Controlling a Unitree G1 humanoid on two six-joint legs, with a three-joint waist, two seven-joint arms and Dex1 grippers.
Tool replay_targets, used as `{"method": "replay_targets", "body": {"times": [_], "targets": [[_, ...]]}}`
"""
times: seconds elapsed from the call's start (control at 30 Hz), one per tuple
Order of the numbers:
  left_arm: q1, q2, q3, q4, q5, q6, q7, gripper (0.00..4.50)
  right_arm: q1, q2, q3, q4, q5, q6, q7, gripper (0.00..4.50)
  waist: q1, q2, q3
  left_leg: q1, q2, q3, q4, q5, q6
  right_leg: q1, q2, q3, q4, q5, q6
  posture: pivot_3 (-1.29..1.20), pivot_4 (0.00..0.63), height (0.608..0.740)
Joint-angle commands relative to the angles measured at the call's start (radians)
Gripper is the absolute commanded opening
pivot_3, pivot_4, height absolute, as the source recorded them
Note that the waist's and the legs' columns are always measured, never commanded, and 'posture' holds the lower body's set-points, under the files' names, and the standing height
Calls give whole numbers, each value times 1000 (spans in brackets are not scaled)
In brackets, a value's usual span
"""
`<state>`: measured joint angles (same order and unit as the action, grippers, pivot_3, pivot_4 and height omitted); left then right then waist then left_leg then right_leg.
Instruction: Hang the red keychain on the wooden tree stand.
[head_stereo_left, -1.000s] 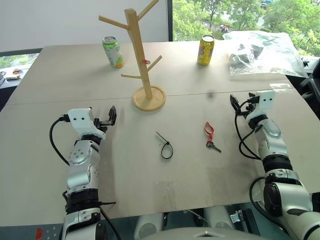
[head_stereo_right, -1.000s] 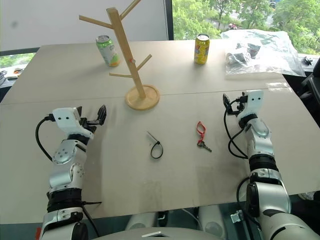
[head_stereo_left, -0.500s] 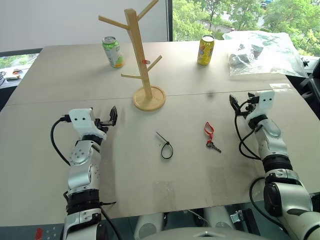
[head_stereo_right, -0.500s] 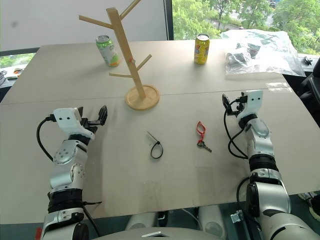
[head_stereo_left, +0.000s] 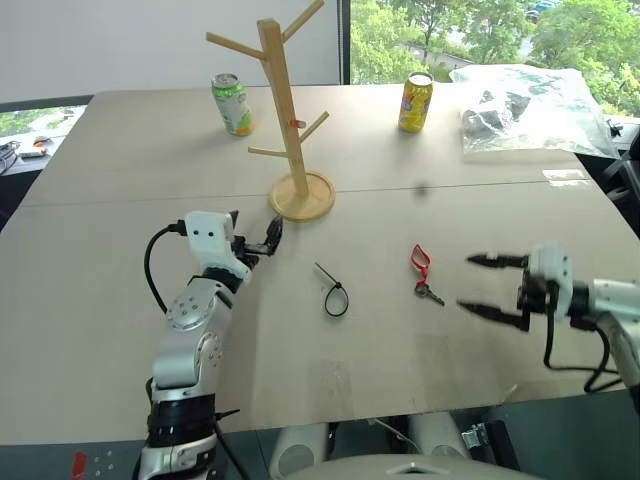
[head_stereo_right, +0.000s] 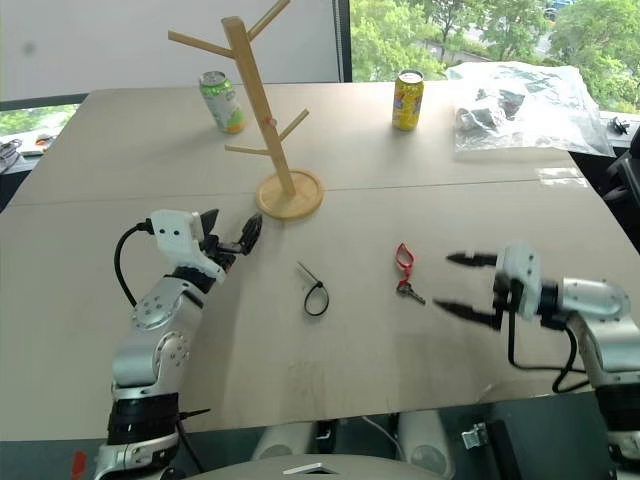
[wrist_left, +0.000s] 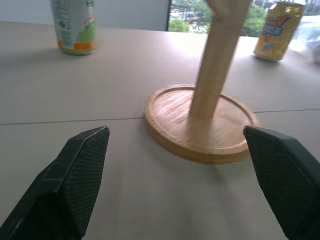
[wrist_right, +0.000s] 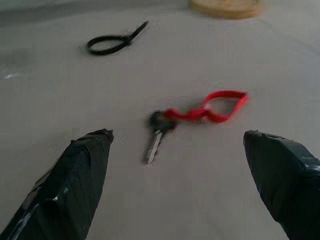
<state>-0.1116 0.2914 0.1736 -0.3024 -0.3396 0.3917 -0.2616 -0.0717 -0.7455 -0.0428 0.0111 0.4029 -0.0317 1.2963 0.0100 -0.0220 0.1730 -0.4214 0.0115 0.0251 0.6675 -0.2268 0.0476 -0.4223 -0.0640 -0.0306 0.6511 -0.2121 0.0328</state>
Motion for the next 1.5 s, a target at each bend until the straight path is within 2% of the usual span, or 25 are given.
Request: {"method": "replay_targets", "body": {"times": [0.03, 0.2, 0.27, 0.5, 0.63, 1.07, 1.5], "targets": [[34, 28, -34, -163, -42, 139, 4, 4500, -1, 9, -3, -32, -11, -100, 24, 4471, 2, 0, 0, 1, 0, 0, 0, 0, 0, 1, 0, 0, 0, 0, 0, 0, 150, 740], [77, 84, -88, -340, -101, 336, -12, 4500, -4, 46, 8, -3, -20, -159, 13, 4471, 6, 0, 1, 5, 0, -3, 0, 0, 0, 8, 0, -3, -4, -2, -2, 0, 150, 740], [105, 134, -110, -393, -125, 382, -57, 4500, 0, 53, 17, 5, -24, -171, 17, 4471, 6, 0, 1, 5, 0, -2, 0, 0, 0, 8, -1, -2, -5, -2, -2, 0, 150, 740], [182, 292, -132, -476, -211, 513, -170, 4500, 5, 63, 31, 11, -34, -182, 6, 4471, 5, 0, 1, 5, 0, -2, -1, 0, 0, 8, -1, -2, -5, -2, -3, 0, 150, 740], [187, 337, -154, -484, -218, 597, -150, 4500, 5, 74, 32, -4, -47, -184, -26, 4471, 6, 1, 1, 5, 0, -3, -1, 0, 0, 8, -2, -2, -6, -2, -2, 0, 150, 740], [113, 262, -212, -443, -162, 622, -66, 4500, 31, 76, 25, -49, -48, -162, -75, 4471, 6, 1, 1, 5, 0, -3, -1, 0, 0, 8, -3, 0, -6, -2, -2, 0, 150, 740], [-58, 175, -267, -380, -117, 818, 52, 4500, 32, 79, 18, -49, -55, -171, -120, 4471, 8, 0, 1, 5, -1, -3, -2, 0, 0, 9, -2, -3, -6, -2, -2, 0, 150, 740]]}}
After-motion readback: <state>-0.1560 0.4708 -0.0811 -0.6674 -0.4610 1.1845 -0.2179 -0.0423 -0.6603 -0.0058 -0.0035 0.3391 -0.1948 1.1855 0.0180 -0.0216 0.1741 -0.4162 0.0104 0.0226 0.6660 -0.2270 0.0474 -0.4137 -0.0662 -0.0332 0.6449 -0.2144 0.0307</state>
